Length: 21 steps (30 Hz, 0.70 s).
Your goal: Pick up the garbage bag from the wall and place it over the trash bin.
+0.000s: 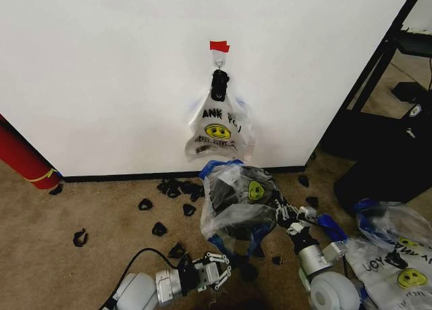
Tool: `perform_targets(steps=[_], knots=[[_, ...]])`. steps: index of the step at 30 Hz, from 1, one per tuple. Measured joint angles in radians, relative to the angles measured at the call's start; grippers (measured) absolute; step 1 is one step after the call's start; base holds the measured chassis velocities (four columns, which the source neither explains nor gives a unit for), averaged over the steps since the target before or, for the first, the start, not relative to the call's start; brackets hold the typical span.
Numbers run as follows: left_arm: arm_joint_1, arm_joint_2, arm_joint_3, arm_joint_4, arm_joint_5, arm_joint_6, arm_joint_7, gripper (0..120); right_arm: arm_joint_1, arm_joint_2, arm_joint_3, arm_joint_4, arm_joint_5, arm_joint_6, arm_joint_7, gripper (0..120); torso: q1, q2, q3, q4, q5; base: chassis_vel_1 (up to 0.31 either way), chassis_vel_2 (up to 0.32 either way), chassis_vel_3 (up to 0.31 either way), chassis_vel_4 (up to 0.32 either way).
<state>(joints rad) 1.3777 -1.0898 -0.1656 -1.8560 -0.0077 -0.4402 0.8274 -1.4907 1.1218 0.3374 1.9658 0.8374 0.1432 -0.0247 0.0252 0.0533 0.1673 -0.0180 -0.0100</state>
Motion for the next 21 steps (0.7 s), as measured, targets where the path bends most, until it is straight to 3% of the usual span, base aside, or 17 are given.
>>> perform_targets(steps=[10, 21], knots=[[-0.067, -0.014, -0.027, 0.113, 0.056, 0.007, 0.041, 0, -0.037, -0.017, 0.01, 0.085, 0.159, -0.122, 0.047, 1, 0.0, 0.0, 0.0, 0.0, -0.0001, 0.0, 0.0, 0.0, 0.0], [-0.131, -0.012, -0.041, 0.21, 0.071, 0.017, -0.005, 0, -0.044, -0.036, 0.046, 0.108, 0.179, -0.16, 0.057, 1, 0.0, 0.0, 0.0, 0.0, 0.0, 0.0, 0.0, 0.0, 0.0]])
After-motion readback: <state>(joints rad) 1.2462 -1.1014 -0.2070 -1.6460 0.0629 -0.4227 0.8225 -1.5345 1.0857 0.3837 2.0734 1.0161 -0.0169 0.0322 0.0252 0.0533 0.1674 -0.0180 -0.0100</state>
